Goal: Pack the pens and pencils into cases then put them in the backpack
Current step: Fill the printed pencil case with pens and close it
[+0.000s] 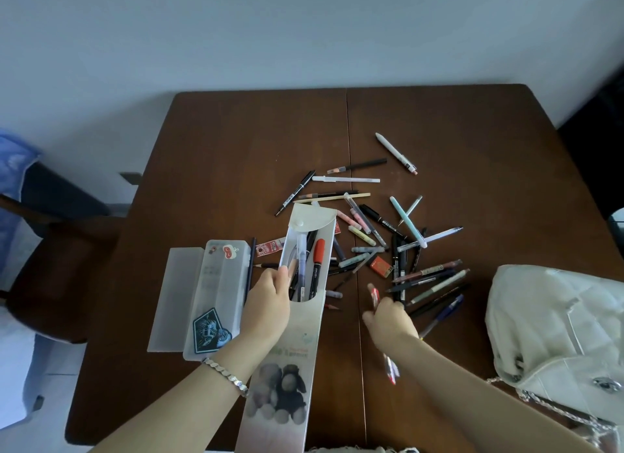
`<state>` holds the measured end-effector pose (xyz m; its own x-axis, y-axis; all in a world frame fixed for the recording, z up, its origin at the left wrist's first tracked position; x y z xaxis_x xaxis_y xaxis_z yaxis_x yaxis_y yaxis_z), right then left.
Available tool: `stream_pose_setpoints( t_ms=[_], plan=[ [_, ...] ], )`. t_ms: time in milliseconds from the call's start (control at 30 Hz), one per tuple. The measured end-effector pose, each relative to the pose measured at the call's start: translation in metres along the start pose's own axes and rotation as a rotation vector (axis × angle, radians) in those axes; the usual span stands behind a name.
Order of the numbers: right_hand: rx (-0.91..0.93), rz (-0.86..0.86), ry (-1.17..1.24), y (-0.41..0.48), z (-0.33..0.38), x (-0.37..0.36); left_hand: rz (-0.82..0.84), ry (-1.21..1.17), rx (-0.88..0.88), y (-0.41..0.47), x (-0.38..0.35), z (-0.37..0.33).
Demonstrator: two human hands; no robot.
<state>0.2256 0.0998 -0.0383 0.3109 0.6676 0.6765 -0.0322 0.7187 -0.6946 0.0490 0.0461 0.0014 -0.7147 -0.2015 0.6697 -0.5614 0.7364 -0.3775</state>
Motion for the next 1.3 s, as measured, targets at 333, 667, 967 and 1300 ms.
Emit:
stream_pose_setpoints(
  t_ms=[333,667,967,1300],
  plan=[
    [0.522,0.043,1.529,-0.073,0.057,0.114,0.069,-0.116,-0.126,-0.013,-0.006,-0.018],
    [0.367,0.25,1.322,-0.063,0.055,0.056,0.16,-0.071,-0.205,-0.023,-0.006,-0.039],
    [0.536,-0.296,0.9,-0.053,0.04,0.077,0.216,-0.035,-0.267,-0.027,-0.006,-0.039],
    [0.81,-0.494,0.191,-0.038,0.023,0.067,0.186,-0.061,-0.243,-0.025,-0.006,-0.037]
  ],
)
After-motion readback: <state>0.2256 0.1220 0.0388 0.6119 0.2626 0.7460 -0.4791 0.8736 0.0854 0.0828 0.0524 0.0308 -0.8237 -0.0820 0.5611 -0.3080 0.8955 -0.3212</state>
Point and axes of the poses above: each hand's wrist, its own y-axis towards the middle knuckle, its own x-axis out of the back of the hand, z = x × y, the point moved 1 cm from there along y, towards the middle knuckle, and after that the axes turned 1 degree about -x, right-handed, at the moved point
